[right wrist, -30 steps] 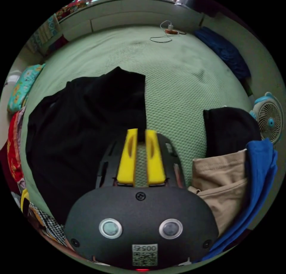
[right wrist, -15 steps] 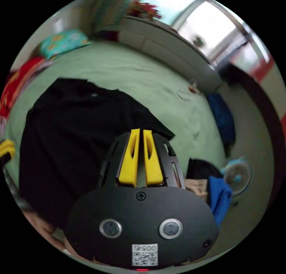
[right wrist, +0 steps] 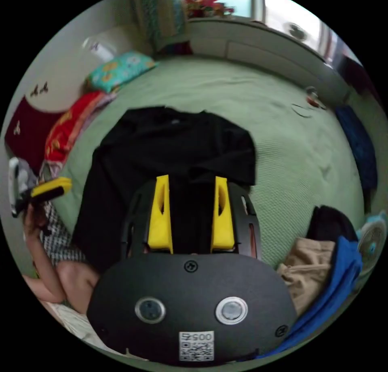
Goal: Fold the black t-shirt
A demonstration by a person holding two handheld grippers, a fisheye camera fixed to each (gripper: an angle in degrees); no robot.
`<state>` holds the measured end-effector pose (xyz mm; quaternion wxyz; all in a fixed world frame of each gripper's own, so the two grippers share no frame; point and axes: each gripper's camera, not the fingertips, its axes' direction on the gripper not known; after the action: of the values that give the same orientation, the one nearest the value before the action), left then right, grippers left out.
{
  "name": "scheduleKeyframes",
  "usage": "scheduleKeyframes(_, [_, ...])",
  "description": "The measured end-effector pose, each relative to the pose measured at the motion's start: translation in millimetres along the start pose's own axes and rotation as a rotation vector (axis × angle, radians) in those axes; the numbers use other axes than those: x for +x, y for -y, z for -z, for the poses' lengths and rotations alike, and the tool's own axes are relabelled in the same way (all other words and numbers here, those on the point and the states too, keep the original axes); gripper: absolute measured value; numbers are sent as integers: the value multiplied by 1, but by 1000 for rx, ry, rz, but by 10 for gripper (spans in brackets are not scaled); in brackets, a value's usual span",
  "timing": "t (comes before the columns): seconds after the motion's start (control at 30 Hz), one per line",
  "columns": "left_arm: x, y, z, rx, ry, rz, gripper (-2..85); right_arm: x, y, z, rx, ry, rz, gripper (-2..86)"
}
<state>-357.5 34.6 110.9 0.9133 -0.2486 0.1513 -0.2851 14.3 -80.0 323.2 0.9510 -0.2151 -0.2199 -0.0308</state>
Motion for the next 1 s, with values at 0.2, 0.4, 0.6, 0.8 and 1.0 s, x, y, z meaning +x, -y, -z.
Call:
scheduleKeyframes(0.2, [4,2,-2,-4,6,-8,75,98,-5,-15,15,3,-292,119])
scheduleKeyframes(0.4, [4,6,-5,-14,20,-12,75,137,5,-60,-67,-19,-439,102])
scheduleKeyframes(0.6, [2,8,-6,-14,7,-7,75,146,14,-69,-37,-92,-448,2])
scheduleKeyframes(0.8, [1,8,-8,-24,16,-17,75,144,49,-35,23,-163,-381,-14])
scheduleKeyframes(1.0, [-2,9,-10,-28,22,-10,75,89,126,-34,-13,-287,-195,-11])
